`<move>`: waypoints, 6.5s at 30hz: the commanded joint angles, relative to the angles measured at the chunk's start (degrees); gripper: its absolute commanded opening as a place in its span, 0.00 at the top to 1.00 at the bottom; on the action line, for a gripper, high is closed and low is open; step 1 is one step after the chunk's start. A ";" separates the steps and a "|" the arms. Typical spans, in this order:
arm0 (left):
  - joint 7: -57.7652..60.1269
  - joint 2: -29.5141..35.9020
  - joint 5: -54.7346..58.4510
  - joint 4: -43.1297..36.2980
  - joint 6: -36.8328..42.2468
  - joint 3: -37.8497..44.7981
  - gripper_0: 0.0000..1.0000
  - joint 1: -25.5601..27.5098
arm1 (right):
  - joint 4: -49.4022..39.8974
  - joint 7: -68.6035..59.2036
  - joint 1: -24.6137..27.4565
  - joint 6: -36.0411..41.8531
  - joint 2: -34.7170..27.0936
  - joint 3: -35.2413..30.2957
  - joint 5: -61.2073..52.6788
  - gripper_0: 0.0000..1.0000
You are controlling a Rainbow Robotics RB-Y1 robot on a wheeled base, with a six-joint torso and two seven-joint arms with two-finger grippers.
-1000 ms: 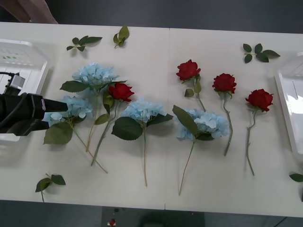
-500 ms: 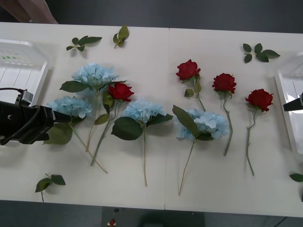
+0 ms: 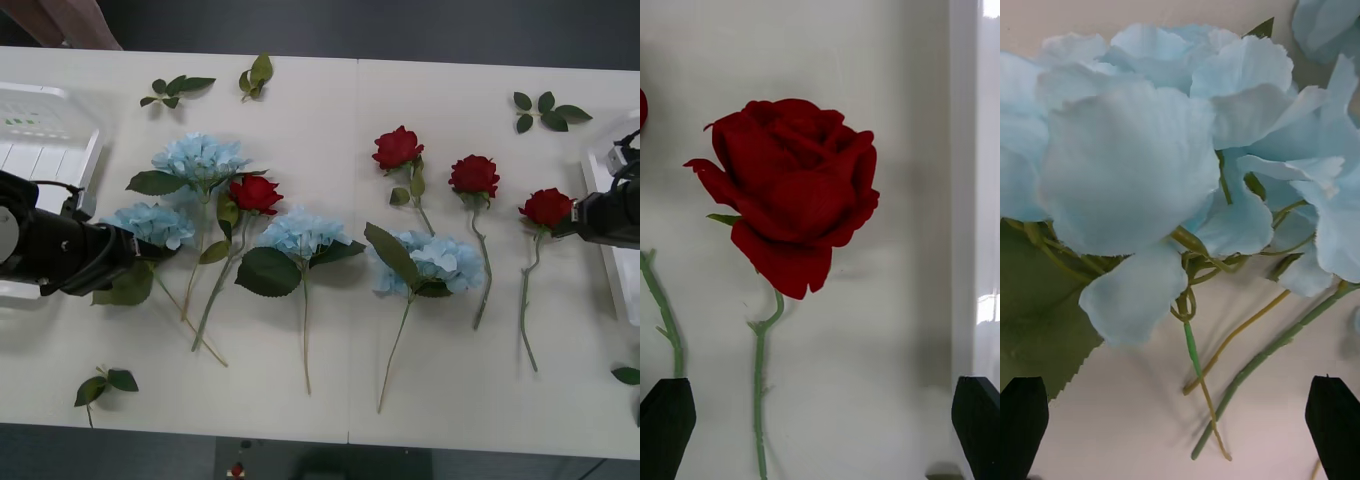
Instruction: Put the red flowers into the right box and the blue flowers into the left box
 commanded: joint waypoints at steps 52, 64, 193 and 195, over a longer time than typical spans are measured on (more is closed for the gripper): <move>-0.76 2.09 -6.09 5.31 1.42 -17.55 1.00 -17.05 | 12.06 -3.31 -0.91 -8.71 15.84 -0.27 17.14 0.00; -1.90 11.93 -7.85 -2.25 7.31 -6.30 1.00 -17.92 | 12.06 -3.57 -0.82 -8.62 16.72 -0.27 18.11 0.73; -9.64 -23.05 -42.48 -2.34 6.96 6.70 0.00 -9.84 | 14.43 5.74 -16.64 3.42 4.59 -3.26 7.91 0.01; -9.46 -23.05 -42.56 -1.90 6.70 6.27 0.00 -10.28 | 14.26 3.20 -17.08 2.45 5.12 -0.80 7.74 0.01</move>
